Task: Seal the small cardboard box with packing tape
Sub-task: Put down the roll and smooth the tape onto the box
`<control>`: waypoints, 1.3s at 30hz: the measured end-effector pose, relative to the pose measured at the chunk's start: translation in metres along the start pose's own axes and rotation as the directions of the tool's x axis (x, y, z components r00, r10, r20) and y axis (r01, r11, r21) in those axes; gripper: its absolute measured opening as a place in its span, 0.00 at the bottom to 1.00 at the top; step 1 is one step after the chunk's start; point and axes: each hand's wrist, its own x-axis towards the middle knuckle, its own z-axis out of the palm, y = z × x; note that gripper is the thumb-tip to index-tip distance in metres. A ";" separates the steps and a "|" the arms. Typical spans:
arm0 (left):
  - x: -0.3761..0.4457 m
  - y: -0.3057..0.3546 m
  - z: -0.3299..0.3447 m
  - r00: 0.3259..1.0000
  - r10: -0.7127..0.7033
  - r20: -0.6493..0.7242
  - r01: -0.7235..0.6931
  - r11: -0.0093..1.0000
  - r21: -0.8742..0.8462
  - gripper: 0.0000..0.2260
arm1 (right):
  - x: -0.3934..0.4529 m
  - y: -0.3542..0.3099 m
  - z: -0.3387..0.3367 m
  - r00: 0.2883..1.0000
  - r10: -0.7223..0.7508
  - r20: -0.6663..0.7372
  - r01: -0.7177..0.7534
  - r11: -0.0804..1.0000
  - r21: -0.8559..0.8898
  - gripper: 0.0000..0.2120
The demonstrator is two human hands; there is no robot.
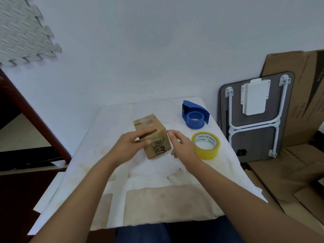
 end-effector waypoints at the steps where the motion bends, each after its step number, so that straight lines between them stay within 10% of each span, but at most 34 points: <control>1: 0.000 0.005 -0.007 1.000 -0.006 0.014 0.006 1.000 -0.024 0.18 | -0.001 -0.006 -0.003 0.999 -0.030 0.029 0.030 1.000 0.011 0.14; 7: 0.005 0.024 -0.027 0.995 -0.001 0.098 0.028 0.959 -0.280 0.16 | 0.001 -0.024 -0.008 0.991 -0.089 0.102 0.078 0.992 0.104 0.13; 18: 0.025 0.047 0.006 0.981 -0.006 -0.194 -0.008 0.997 -0.073 0.11 | 0.010 -0.038 -0.012 0.997 -0.034 0.064 0.028 0.995 0.094 0.15; 25: 0.026 0.050 0.002 1.000 0.020 0.024 -0.017 0.995 -0.095 0.11 | 0.034 -0.079 -0.028 0.987 0.032 0.160 -0.009 0.990 -0.139 0.21; 39: 0.043 0.050 0.005 0.999 -0.032 0.043 0.037 0.990 -0.136 0.16 | 0.028 -0.075 -0.034 0.967 -0.033 0.251 0.120 0.932 -0.341 0.20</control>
